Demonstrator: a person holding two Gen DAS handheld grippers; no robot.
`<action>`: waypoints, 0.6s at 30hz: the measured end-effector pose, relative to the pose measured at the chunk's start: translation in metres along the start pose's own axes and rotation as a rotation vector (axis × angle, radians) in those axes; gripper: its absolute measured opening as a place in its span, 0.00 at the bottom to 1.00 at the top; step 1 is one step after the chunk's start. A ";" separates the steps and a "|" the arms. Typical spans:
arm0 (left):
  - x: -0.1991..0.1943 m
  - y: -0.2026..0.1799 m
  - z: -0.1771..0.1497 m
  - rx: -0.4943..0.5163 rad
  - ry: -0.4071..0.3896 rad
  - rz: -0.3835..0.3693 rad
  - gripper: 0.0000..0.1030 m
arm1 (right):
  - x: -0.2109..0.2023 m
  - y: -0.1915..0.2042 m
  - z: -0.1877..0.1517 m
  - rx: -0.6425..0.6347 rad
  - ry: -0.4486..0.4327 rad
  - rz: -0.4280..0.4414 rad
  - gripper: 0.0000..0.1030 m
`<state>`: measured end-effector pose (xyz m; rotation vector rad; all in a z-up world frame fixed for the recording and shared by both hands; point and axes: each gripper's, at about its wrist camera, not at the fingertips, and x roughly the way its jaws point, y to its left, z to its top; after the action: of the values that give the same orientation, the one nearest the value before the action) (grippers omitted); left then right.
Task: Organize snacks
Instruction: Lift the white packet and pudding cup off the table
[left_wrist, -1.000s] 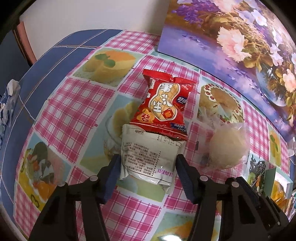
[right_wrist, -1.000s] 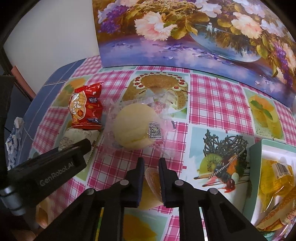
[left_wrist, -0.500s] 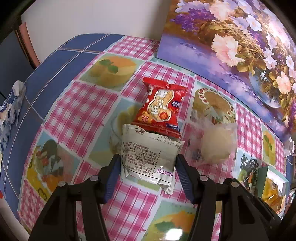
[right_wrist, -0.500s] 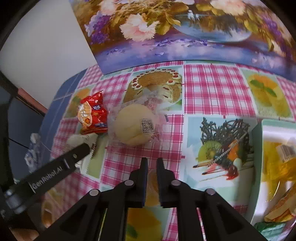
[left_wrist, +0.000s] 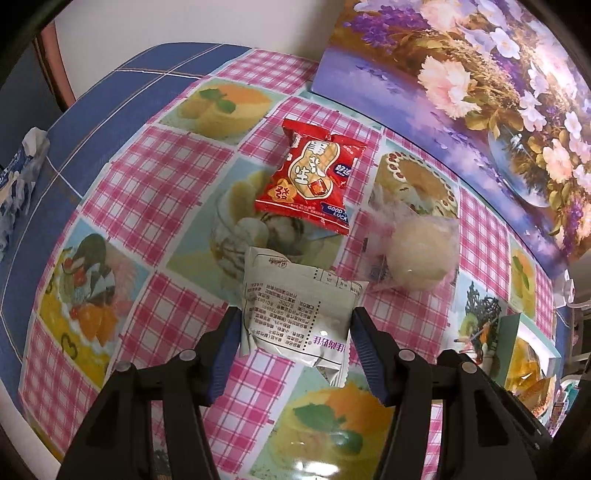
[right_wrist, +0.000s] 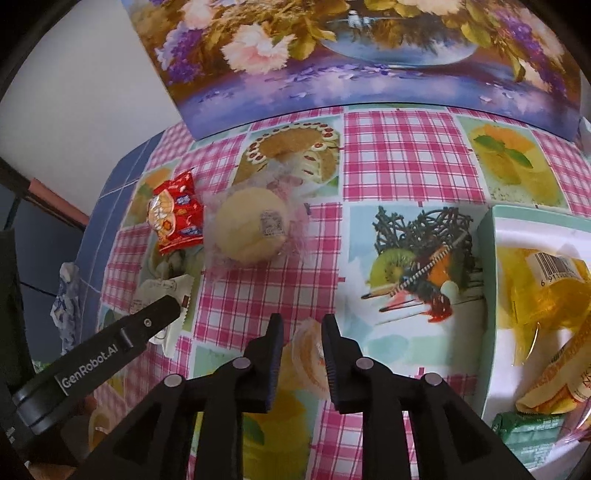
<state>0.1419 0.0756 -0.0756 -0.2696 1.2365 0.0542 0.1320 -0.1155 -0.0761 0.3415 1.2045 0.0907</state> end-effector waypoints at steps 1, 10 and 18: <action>-0.001 0.001 -0.001 -0.002 0.001 -0.001 0.60 | 0.000 0.002 -0.001 -0.007 0.003 0.000 0.23; -0.004 0.019 -0.008 -0.047 0.017 0.007 0.60 | 0.004 0.017 -0.013 -0.071 0.030 -0.027 0.46; -0.003 0.028 -0.012 -0.064 0.022 0.015 0.60 | 0.010 0.031 -0.022 -0.161 0.034 -0.110 0.50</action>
<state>0.1249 0.0999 -0.0812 -0.3178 1.2597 0.1042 0.1186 -0.0789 -0.0825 0.1326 1.2390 0.0976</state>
